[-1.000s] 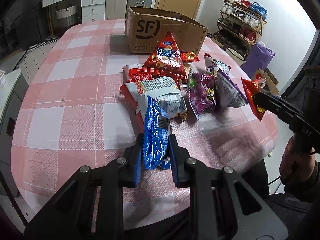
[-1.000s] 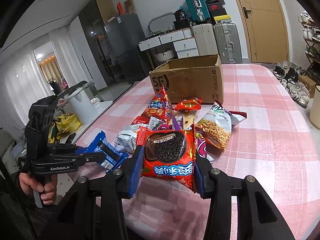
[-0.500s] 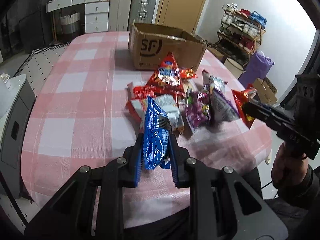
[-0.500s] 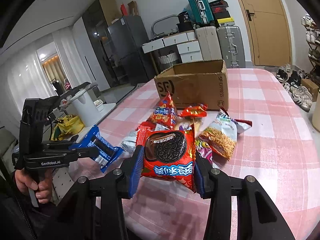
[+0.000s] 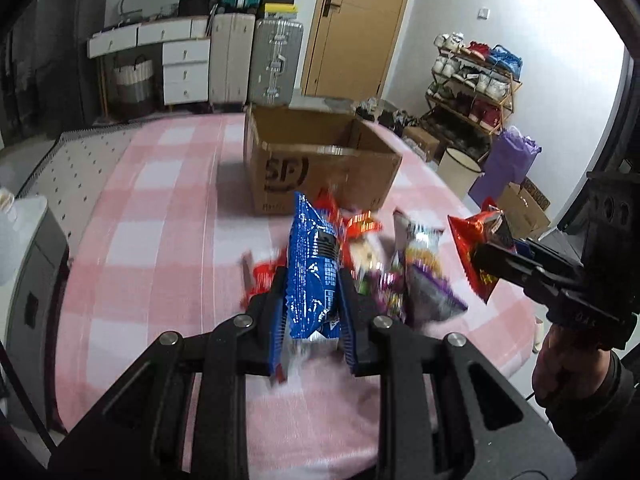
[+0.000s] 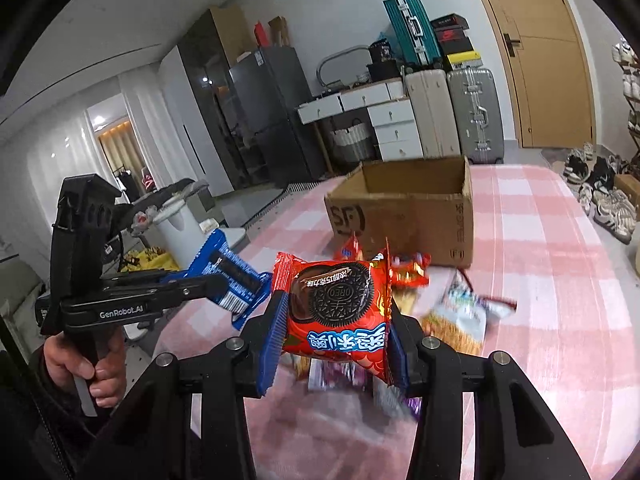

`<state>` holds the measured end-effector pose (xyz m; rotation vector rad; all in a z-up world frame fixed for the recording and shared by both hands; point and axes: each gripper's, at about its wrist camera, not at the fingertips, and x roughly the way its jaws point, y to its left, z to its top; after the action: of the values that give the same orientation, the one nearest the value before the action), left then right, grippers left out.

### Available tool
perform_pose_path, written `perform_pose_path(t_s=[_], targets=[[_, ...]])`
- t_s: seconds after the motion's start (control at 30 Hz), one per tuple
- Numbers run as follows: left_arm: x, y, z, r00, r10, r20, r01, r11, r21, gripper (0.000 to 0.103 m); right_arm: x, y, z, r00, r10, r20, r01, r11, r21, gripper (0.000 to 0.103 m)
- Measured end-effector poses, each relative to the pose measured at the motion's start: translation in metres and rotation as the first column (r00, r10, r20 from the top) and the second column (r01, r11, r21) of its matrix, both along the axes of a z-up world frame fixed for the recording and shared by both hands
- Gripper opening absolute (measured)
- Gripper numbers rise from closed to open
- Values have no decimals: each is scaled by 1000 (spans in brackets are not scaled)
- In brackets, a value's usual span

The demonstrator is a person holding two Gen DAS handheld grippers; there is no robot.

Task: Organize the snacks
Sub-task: 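Carry the blue pack with the left gripper while the right carries the red pack toward the box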

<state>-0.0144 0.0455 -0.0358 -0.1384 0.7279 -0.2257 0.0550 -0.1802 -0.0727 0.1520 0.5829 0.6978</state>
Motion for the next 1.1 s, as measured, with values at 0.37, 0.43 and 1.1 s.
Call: perform_pose_path(t_s=[0.37,0.43,1.1], targets=[[62,6,52,998,-27,60,25,999,39,20,44,-1,38,999,5,53,-7,1000,30,44],[78,10,58,998,-31,54,30,999,31,20,56,0,43,999,7,54,-9,999,34,44],[234,-18,83,998,-63,32,63,998,-2,20,180,36,81,1000,2,25,-3,1000,31,44]])
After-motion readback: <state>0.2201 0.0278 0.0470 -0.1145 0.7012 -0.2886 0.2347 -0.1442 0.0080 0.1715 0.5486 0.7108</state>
